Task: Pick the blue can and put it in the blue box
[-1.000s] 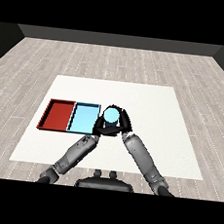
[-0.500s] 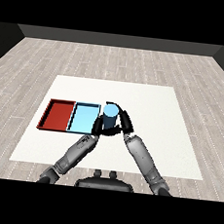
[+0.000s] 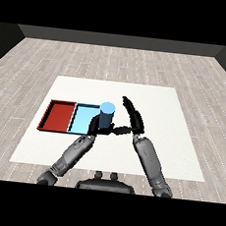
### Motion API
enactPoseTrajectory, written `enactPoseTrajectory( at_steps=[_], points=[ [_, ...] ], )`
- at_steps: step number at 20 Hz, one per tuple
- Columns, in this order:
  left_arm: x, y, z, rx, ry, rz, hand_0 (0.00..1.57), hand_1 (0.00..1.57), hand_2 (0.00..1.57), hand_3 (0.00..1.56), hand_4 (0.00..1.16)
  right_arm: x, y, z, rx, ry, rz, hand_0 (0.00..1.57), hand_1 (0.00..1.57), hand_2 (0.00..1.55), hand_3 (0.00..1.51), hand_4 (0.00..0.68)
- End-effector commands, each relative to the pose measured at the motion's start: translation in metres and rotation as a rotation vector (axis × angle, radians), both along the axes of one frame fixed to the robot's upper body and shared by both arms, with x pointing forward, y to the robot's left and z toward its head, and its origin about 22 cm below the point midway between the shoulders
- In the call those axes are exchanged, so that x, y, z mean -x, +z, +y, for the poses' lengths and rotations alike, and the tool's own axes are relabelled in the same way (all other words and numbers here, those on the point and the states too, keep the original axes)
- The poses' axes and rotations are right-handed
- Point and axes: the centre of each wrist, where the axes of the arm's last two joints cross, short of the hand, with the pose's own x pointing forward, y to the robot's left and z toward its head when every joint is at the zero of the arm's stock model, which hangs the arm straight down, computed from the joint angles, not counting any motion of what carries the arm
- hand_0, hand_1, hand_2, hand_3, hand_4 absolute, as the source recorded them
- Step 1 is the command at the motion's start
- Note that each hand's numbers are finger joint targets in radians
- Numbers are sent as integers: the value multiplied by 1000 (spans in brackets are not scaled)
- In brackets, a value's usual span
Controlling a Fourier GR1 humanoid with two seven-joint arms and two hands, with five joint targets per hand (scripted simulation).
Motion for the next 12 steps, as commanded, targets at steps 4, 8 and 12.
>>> enactPoseTrajectory(
  at_steps=[4,8,12],
  points=[
    [-8,1,29,-81,103,35,1571,1571,1566,1481,1123,8,-34,-44,-85,-99,5,0,0,0,0,0],
    [-27,-2,73,-122,167,72,1571,1571,1571,1481,1130,10,-36,-47,-118,-111,31,0,0,0,0,0],
    [-41,4,98,-198,220,127,1571,1571,1571,1486,1138,23,-47,-60,-166,-132,52,0,0,0,0,0]
  ],
)
